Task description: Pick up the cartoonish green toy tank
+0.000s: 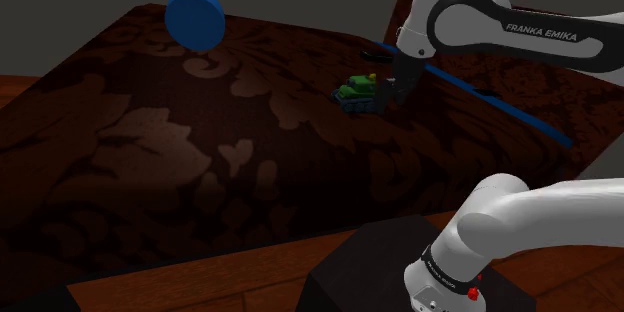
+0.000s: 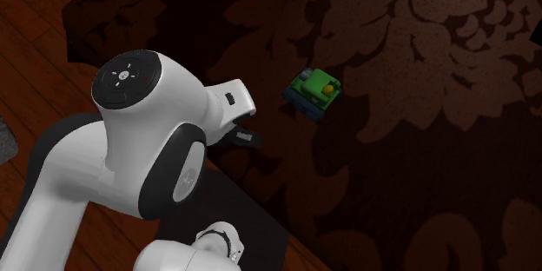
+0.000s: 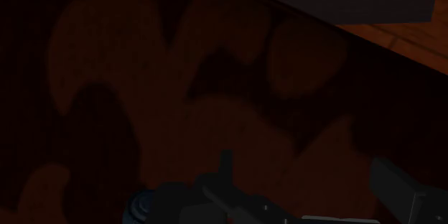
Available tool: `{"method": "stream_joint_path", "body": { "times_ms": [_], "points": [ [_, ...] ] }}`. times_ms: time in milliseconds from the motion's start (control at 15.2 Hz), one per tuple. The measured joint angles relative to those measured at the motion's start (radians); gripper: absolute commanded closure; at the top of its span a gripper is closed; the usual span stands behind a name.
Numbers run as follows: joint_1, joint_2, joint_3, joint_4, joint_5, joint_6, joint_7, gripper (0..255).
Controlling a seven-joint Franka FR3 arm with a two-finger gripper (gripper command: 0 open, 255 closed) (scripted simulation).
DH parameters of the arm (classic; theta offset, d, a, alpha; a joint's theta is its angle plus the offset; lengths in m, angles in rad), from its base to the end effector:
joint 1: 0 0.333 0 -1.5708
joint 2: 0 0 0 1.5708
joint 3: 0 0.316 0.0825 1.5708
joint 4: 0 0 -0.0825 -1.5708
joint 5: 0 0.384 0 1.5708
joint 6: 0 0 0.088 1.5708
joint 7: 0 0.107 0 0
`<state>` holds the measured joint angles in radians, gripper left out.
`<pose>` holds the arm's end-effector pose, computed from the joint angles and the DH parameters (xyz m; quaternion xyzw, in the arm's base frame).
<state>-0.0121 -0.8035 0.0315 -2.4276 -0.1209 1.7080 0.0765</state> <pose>0.3145 -0.0028 0.5752 0.9962 -0.0270 0.0447 0.0696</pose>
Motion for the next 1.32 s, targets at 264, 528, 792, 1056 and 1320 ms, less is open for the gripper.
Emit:
{"method": "stream_joint_path", "body": {
  "times_ms": [264,528,792,1056,1320],
  "points": [
    [-0.015,0.08,-0.027,0.062,-0.007,0.01,-0.015,0],
    [-0.042,0.229,-0.086,0.2,-0.016,0.007,-0.059,0],
    [-0.063,0.38,-0.14,0.362,-0.01,-0.02,-0.103,0],
    [-0.082,0.536,-0.191,0.533,0.011,-0.054,-0.149,0],
    [-0.106,0.71,-0.238,0.745,0.049,-0.113,-0.198,0]
  ]
}}
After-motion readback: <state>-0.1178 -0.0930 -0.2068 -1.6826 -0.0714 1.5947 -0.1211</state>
